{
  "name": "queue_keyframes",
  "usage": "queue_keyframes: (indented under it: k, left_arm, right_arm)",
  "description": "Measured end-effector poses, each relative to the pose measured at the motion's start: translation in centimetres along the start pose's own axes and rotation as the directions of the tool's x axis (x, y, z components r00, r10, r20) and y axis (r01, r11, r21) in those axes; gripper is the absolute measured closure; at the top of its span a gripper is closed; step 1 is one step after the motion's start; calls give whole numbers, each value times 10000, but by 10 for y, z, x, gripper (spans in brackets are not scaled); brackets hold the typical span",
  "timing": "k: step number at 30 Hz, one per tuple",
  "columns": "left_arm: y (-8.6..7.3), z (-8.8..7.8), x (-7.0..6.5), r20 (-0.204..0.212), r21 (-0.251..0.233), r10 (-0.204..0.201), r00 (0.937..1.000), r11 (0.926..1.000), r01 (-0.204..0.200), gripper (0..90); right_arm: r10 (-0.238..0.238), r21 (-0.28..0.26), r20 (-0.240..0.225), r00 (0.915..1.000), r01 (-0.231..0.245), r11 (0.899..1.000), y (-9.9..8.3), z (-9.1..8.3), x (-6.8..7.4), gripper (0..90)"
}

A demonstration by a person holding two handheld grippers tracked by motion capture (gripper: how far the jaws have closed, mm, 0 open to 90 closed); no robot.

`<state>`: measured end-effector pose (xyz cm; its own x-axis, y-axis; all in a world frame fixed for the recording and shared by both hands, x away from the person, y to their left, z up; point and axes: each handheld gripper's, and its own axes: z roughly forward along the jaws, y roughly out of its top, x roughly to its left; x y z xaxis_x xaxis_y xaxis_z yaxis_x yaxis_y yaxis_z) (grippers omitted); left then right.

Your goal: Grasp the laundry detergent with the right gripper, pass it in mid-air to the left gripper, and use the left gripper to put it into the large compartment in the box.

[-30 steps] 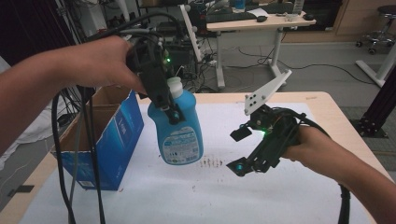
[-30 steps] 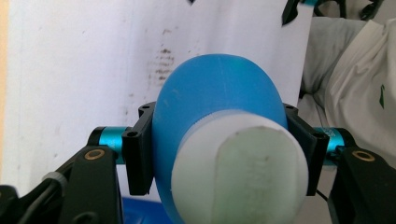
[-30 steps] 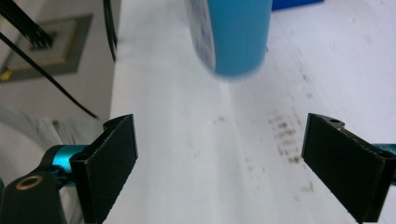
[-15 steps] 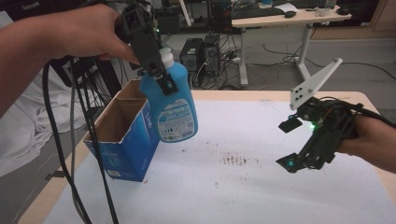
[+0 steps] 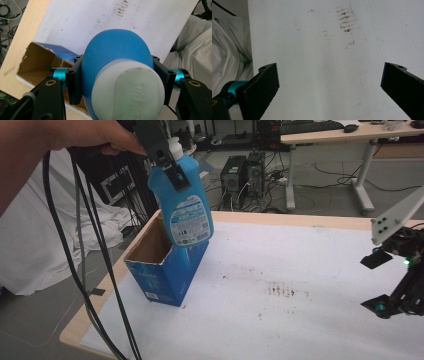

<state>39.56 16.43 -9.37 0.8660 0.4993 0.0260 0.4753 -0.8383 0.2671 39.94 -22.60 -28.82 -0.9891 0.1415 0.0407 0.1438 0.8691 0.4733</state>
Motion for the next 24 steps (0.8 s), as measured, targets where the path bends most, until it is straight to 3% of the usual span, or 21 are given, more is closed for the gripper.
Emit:
queue_keyframes:
  k: [11, 24]
  left_arm:
    - [-29, -12, 20, -140, -83, -530, 9985, 9986, 529, 379]
    - [-58, -17, 34, -495, -173, -704, 9963, 9974, 696, 379]
  right_arm:
    - [176, -98, 70, 9998, -175, 9998, -10, -6, -3, 12]
    - [500, -101, 137, 9987, -499, 9987, -19, -12, -7, 12]
